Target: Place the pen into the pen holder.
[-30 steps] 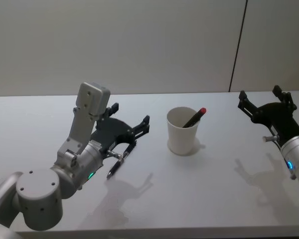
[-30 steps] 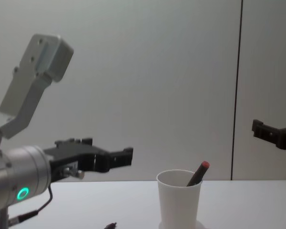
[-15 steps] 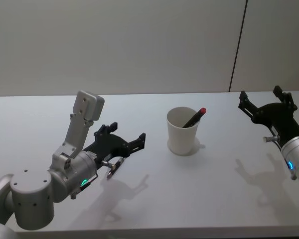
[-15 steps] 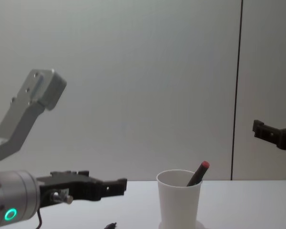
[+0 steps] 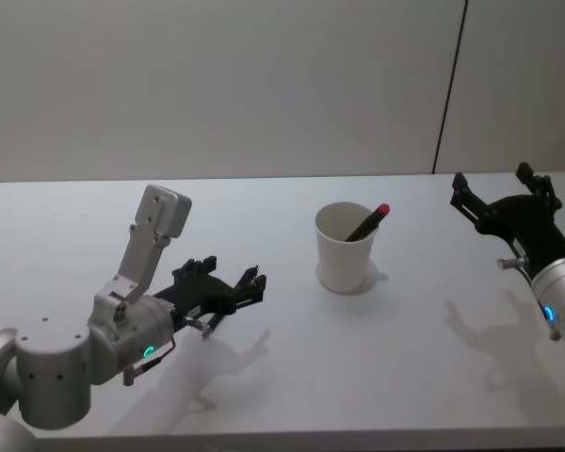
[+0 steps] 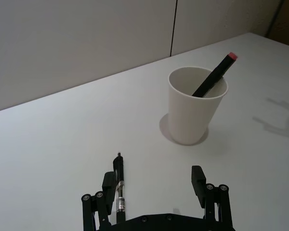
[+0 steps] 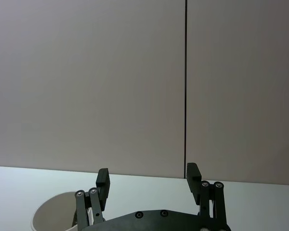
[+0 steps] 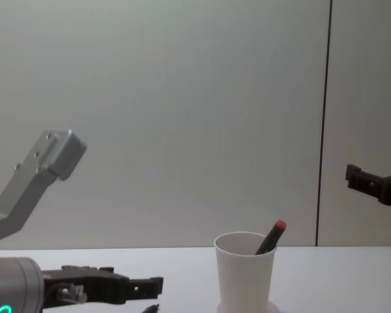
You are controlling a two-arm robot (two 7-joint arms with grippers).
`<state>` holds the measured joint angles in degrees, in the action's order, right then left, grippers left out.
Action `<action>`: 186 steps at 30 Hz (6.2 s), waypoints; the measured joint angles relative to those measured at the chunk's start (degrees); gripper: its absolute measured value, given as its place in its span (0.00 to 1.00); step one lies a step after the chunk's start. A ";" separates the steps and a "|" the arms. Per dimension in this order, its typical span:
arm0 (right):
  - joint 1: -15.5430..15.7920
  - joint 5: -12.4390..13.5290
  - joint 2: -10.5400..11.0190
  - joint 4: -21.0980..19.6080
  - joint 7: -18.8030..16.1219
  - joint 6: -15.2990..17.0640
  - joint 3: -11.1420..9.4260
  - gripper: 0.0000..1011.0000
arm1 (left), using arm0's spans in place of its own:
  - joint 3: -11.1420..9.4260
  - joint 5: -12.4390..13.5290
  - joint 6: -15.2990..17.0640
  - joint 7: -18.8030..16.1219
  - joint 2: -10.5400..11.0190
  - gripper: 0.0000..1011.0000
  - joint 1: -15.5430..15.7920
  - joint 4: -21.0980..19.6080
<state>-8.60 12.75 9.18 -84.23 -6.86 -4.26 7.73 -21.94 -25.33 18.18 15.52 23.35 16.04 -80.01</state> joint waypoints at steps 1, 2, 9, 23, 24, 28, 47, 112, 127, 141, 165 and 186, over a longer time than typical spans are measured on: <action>0.00 0.00 0.00 0.00 0.00 0.00 0.00 0.99 | 0.01 0.05 0.15 0.09 -0.03 0.99 0.11 0.26; 0.00 0.00 0.00 0.00 0.00 0.00 0.00 0.99 | 0.03 0.11 0.32 0.20 -0.07 0.99 0.24 0.59; 0.00 0.00 0.00 0.00 0.00 0.00 0.00 0.99 | 0.10 1.14 2.02 0.89 -0.46 0.99 1.39 3.25; 0.00 0.00 0.00 0.01 0.00 -0.01 0.00 0.99 | -0.04 3.85 3.92 2.14 -1.42 0.99 3.58 7.85; 0.00 0.00 0.00 0.01 0.00 0.00 0.00 0.99 | -0.07 4.05 3.96 2.25 -1.49 0.99 3.69 8.12; 0.00 0.00 0.00 0.00 0.00 0.00 0.00 0.99 | -0.28 4.66 3.99 2.63 -1.86 0.99 4.27 9.54; 0.00 0.00 0.00 0.01 0.00 -0.01 0.00 0.99 | -0.54 4.93 1.63 3.59 -3.13 0.99 5.92 15.81; 0.00 0.00 0.00 0.01 -0.01 -0.01 0.00 0.99 | 0.37 6.01 -2.36 1.84 -3.23 0.99 6.13 17.30; 0.00 0.00 0.00 0.01 0.00 -0.01 0.00 0.99 | -0.01 8.17 -0.18 2.18 -3.73 0.99 7.00 17.52; 0.00 0.00 0.00 0.01 0.00 -0.01 0.00 0.99 | -0.38 9.13 1.26 2.23 -4.30 0.86 7.70 17.85; 0.00 0.00 0.00 0.01 -0.01 -0.01 0.00 0.99 | -0.95 9.50 2.62 1.54 -5.09 0.13 7.97 18.29; 0.00 0.00 0.00 0.01 0.00 -0.01 0.00 0.99 | -1.10 9.36 2.88 0.59 -5.11 0.10 7.25 16.59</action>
<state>-8.61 12.75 9.18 -84.22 -6.87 -4.27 7.73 -23.05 -15.97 21.06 16.12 18.23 23.29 -63.43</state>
